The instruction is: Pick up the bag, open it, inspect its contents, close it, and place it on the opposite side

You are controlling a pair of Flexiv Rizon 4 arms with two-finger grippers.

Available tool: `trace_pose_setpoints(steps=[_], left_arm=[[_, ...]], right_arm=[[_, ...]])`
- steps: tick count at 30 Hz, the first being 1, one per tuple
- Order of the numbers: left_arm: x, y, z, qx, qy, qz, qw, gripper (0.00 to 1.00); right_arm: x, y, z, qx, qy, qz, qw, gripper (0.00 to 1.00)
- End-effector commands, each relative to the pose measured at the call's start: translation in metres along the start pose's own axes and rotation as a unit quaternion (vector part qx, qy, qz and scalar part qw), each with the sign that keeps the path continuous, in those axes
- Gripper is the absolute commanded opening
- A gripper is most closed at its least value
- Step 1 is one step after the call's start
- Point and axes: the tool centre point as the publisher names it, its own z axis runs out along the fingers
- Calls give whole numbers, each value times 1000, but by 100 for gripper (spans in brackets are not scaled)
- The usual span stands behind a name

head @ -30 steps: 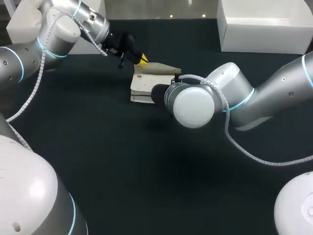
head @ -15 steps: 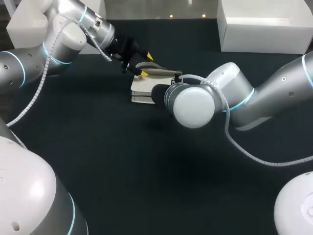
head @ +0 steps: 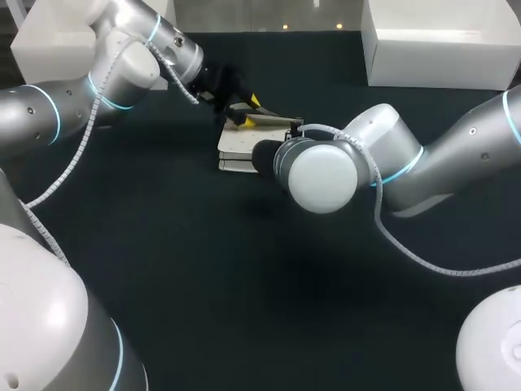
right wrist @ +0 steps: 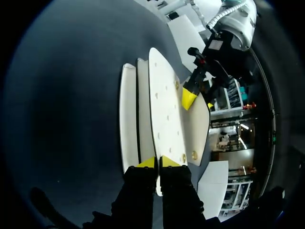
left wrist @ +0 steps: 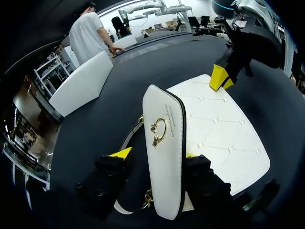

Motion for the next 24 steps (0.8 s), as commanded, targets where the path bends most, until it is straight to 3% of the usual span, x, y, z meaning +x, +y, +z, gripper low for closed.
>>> trace_pose_setpoints(steps=[1, 8, 12, 16, 24], left_arm=[[-10, 7, 8, 6, 10, -2, 1000, 50], [-13, 8, 9, 3, 10, -7, 1000, 36], [-14, 9, 9, 2, 10, -9, 1000, 23], [-14, 9, 9, 1, 11, -10, 1000, 2], [-15, 8, 8, -1, 15, -7, 1000, 0]], right_arm=[[4, -2, 0, -6, -47, 0, 999, 0], [4, -2, 0, -6, -47, 0, 999, 0], [4, -2, 0, -6, -47, 0, 999, 0], [4, -2, 0, -6, -47, 0, 999, 0], [4, -2, 0, -6, -47, 0, 999, 0]])
